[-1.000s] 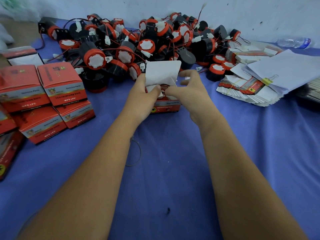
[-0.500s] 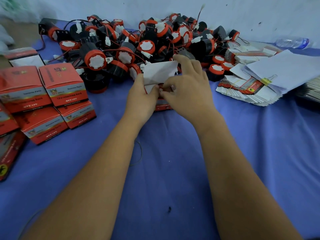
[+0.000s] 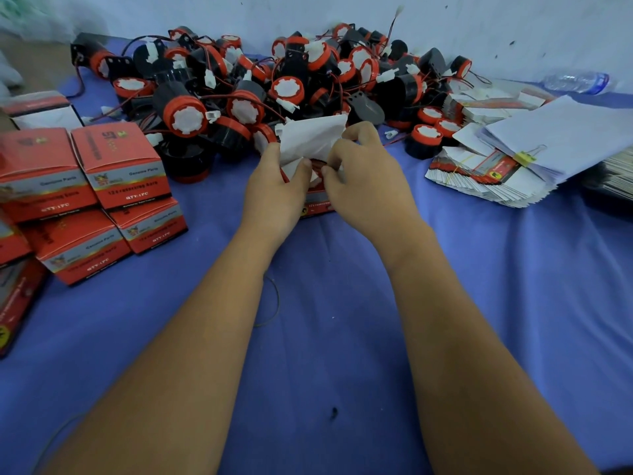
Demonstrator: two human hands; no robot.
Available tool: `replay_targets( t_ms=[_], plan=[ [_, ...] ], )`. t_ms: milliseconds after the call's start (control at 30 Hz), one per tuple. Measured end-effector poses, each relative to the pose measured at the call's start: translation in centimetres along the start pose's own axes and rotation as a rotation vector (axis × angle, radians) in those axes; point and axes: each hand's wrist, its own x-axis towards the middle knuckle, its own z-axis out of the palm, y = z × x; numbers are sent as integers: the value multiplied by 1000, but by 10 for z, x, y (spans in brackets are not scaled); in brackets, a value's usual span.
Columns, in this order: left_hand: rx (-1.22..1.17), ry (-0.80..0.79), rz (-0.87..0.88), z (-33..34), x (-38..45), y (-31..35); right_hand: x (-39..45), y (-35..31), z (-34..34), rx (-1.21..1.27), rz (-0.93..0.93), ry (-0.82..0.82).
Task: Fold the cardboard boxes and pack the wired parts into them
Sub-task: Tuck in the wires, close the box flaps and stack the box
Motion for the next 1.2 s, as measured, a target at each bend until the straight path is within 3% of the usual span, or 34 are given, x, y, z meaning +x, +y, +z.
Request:
replay_targets(
  t_ms=[133,333,567,700,900,1200],
  plan=[
    [15,-6,3,0,0,0,1,6,1,104,42,62],
    [27,-18,-10,0,1,1,2,14,-1,540,248,62],
    [24,2,-17,1,2,2,1,11,-6,668,286,155],
    [19,-6,-11,1,2,1,0,7,-5,585,236,169],
    [-6,-17,-20,0,1,1,-3,1,2,81,-48,88],
    [-10,-34,-33,-1,0,3,-2,11,8,52,-52,320]
  ],
)
